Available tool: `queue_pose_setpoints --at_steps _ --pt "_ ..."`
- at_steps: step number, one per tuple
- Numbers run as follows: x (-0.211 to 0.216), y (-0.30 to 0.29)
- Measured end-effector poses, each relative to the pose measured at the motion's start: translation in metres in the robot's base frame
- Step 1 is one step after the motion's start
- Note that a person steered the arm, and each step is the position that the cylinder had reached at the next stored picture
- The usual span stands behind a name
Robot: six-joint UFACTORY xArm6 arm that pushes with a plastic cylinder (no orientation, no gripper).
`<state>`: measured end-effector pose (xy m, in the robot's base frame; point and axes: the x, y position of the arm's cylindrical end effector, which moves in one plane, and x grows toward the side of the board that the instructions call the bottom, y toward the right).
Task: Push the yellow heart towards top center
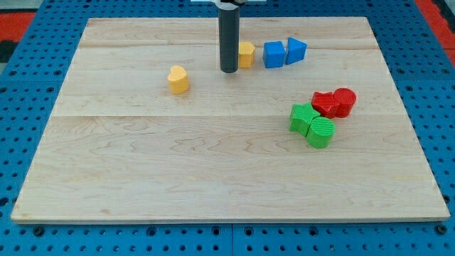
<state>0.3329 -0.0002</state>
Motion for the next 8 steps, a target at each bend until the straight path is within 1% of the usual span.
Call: queue_pose_setpoints --at_steps 1,2,4,5,6,7,8 --pt "0.035 0.001" --pt "0.052 -0.025" --pt "0.057 -0.102" --pt "0.064 -0.128" --pt "0.057 -0.141" --pt "0.066 -0.107" --pt "0.058 -0.083"
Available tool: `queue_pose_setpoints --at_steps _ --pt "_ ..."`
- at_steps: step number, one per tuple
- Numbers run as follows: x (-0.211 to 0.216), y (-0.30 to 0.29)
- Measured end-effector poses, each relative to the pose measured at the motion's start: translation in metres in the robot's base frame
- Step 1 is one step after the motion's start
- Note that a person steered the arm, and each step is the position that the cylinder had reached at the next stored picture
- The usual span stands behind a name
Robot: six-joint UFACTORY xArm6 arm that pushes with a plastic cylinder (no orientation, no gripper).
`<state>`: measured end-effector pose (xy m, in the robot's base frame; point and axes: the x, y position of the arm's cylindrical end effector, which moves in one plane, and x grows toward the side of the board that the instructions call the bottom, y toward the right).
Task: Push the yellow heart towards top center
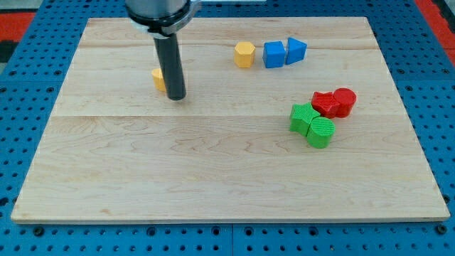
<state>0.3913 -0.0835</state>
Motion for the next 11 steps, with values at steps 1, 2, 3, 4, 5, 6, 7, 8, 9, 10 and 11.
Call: queue_pose_setpoints --at_steps 1,2,3,4,5,6,7,8,9,10,11 --pt "-0.029 -0.003" --pt "-0.048 -0.004" --pt "-0.069 0.008" --pt "-0.109 0.009" --pt "-0.137 -0.037" --pt "-0.147 -0.095" --pt "-0.136 -0.115" --pt "-0.116 -0.114" --pt "-0.092 -0.108" --pt "-0.069 -0.122" --pt "-0.051 -0.103"
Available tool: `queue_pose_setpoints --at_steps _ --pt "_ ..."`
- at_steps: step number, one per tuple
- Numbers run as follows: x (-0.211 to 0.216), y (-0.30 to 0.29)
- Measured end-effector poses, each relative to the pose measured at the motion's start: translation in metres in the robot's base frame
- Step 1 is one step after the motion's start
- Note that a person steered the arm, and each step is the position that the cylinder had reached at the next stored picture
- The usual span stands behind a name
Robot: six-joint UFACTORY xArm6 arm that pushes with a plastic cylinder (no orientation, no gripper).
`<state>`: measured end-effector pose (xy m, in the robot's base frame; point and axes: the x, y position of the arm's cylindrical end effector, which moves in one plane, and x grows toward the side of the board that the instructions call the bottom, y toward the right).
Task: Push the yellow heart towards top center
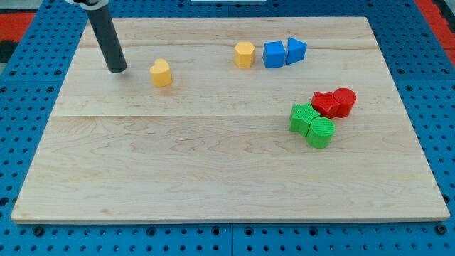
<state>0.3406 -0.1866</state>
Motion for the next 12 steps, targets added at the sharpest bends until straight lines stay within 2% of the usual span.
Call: queue_pose_setpoints --at_steps 2,4,6,10,12 --pt "0.017 0.054" --pt "0.017 0.127" --pt "-0.008 0.175" --pt "-0.019 0.177" --pt "0.012 0.17"
